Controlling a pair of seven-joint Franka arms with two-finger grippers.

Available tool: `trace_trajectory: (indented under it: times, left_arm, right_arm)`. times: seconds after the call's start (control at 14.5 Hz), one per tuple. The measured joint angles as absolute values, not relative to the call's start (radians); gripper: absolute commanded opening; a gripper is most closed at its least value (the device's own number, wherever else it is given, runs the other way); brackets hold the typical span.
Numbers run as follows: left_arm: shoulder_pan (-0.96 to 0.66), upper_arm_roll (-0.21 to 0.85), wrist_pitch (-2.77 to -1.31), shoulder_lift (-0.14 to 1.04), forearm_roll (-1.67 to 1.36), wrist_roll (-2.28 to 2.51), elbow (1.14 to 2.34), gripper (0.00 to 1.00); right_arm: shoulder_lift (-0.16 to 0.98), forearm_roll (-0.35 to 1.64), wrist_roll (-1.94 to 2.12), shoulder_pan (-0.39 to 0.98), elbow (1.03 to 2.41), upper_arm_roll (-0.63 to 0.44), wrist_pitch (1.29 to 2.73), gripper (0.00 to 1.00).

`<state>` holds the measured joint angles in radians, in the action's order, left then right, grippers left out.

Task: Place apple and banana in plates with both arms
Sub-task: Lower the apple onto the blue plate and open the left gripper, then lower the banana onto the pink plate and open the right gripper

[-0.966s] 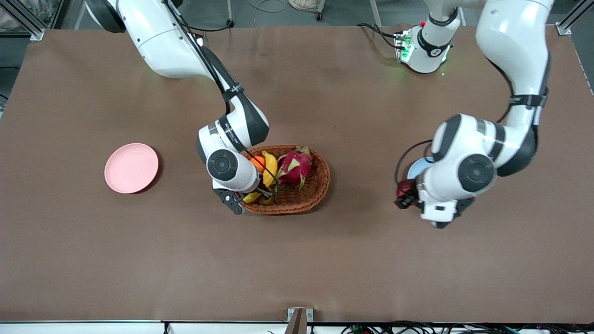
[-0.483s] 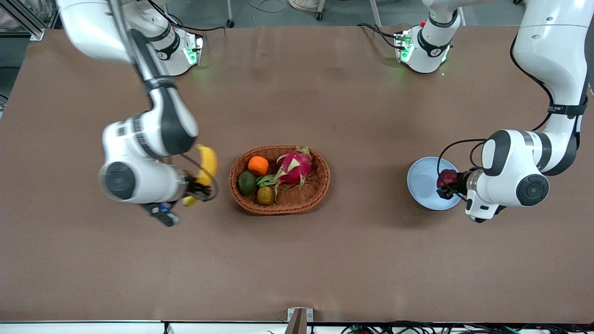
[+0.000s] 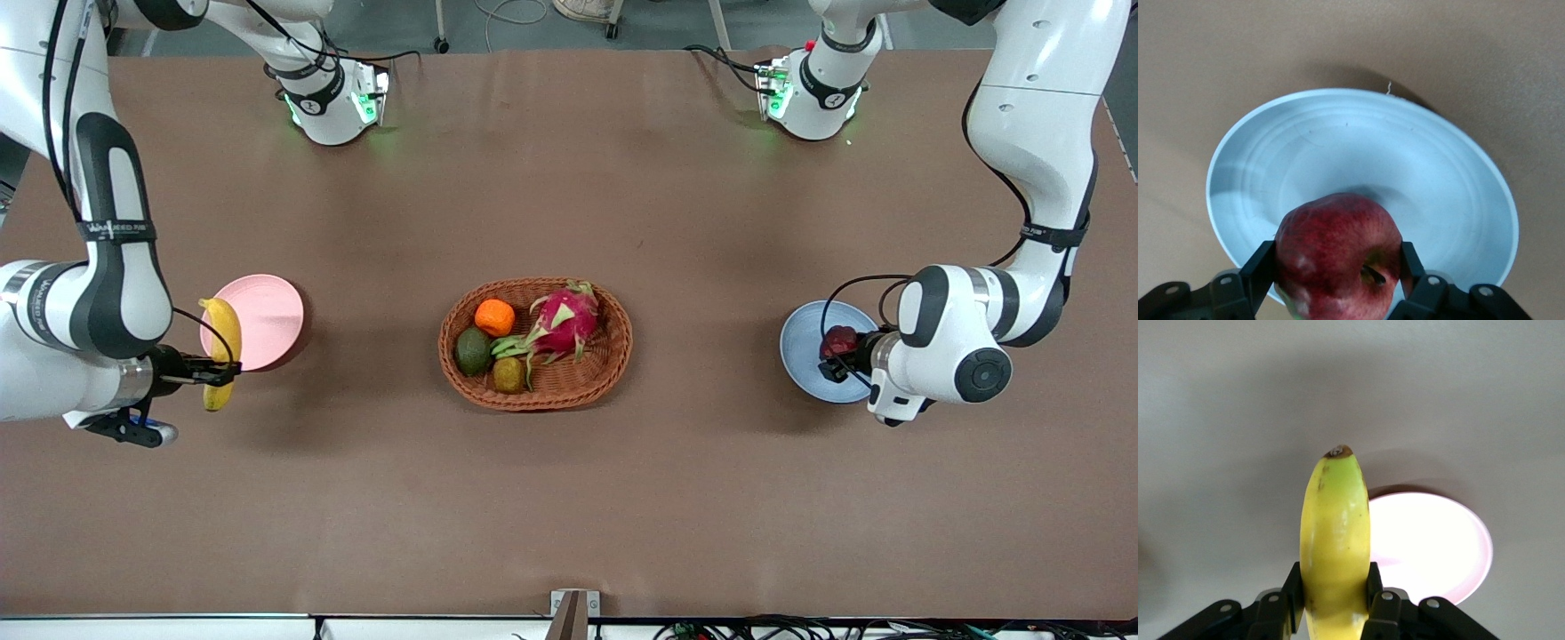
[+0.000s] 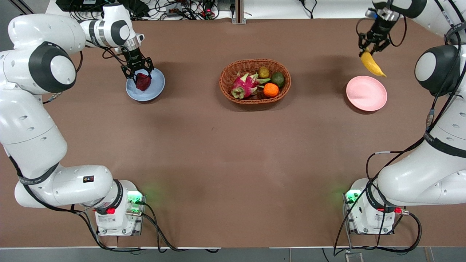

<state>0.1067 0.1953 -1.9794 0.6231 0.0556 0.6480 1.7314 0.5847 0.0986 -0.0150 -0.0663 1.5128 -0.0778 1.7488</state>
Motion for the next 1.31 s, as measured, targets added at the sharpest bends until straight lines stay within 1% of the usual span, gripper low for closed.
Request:
trace_trajectory:
  times: [0.28, 0.41, 0.62, 0.83, 0.97, 1.1, 1.17, 1.24, 1.31]
  left_arm:
    - [0.104, 0.205, -1.979, 0.607, 0.056, 0.648, 1.702, 1.00]
    - [0.103, 0.219, -1.964, 0.562, 0.056, 0.648, 1.673, 1.00]
    - [0.101, 0.236, -1.869, 0.438, 0.057, 0.641, 1.610, 1.00]
    - [0.105, 0.235, -1.740, 0.310, 0.057, 0.564, 1.532, 1.00]
    - [0.106, 0.232, -1.700, 0.225, 0.057, 0.470, 1.518, 1.00]
    - [0.107, 0.228, -1.645, 0.152, 0.057, 0.336, 1.517, 1.00]
    - [0.107, 0.225, -1.609, 0.122, 0.057, 0.280, 1.517, 1.00]
    - [0.107, 0.224, -1.582, 0.094, 0.057, 0.243, 1.517, 1.00]
    - [0.107, 0.224, -1.564, 0.070, 0.057, 0.221, 1.518, 1.00]
  right_arm:
    - [0.576, 0.043, 0.104, -0.082, 1.676, -0.078, 1.891, 0.21]
    - [0.539, 0.031, 0.115, -0.083, 1.761, -0.076, 1.962, 0.21]
    - [0.454, 0.023, 0.121, -0.083, 1.889, -0.072, 2.053, 0.21]
    - [0.400, 0.008, 0.126, -0.082, 2.004, -0.069, 2.162, 0.22]
    - [0.388, 0.001, 0.126, -0.081, 2.049, -0.065, 2.203, 0.22]
    - [0.386, -0.001, 0.126, -0.081, 2.066, -0.064, 2.218, 0.25]
    - [0.386, -0.001, 0.126, -0.081, 2.071, -0.064, 2.227, 0.38]
    - [0.386, -0.001, 0.126, -0.081, 2.078, -0.064, 2.233, 0.74]
    - [0.386, -0.001, 0.126, -0.081, 2.084, -0.064, 2.239, 1.00]
